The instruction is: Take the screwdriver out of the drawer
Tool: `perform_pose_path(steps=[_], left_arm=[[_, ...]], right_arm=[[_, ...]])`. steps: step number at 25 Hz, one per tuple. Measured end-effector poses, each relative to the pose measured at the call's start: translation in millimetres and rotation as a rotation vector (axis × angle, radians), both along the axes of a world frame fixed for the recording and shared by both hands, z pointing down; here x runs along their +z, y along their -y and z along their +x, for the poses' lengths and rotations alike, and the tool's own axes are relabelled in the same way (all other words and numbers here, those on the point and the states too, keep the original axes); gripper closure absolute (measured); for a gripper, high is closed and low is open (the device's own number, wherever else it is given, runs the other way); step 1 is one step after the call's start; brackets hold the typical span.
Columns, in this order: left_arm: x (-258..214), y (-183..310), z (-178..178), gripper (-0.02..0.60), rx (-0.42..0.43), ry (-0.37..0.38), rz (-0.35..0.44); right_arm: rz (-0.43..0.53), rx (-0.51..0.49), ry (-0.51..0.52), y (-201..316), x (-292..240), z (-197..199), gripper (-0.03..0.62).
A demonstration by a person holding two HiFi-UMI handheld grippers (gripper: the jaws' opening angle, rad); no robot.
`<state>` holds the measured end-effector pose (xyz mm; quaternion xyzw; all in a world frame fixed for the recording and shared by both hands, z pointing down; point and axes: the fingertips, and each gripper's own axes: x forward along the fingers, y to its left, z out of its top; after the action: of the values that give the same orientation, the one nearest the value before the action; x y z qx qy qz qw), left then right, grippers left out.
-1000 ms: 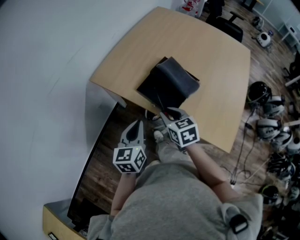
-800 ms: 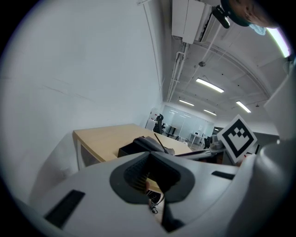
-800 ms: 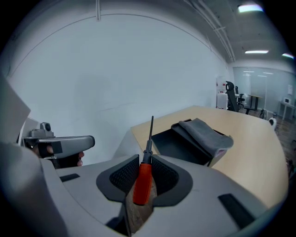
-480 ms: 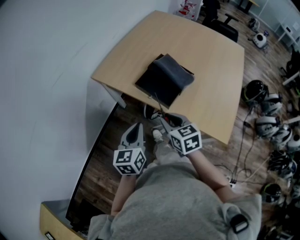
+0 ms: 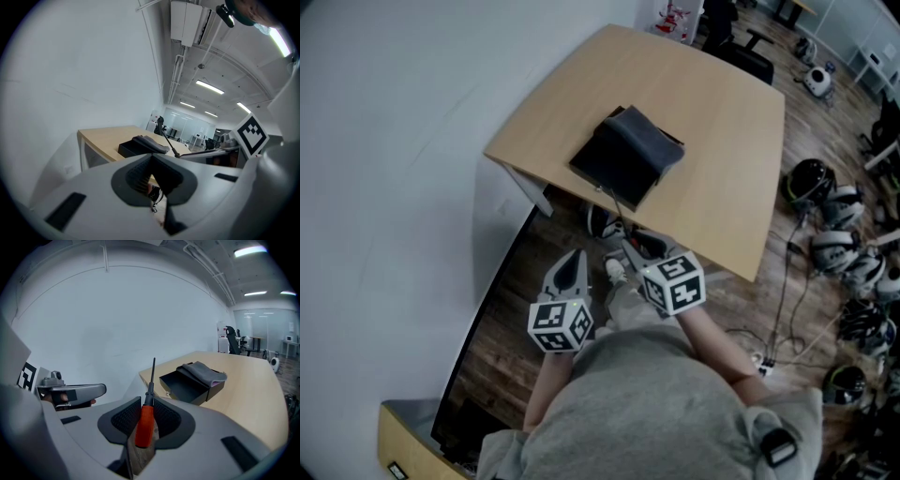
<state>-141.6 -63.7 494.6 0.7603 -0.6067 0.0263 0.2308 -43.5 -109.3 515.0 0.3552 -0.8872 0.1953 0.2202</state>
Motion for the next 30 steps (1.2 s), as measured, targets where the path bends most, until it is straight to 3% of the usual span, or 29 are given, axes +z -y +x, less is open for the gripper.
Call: perform_pose_path(steps=[30], left_arm=[[1,8,-1,0.581,-0.01,-0.003,-0.01]], right_arm=[[0.031,-0.001,0.001,8,-11,-2,0.511]])
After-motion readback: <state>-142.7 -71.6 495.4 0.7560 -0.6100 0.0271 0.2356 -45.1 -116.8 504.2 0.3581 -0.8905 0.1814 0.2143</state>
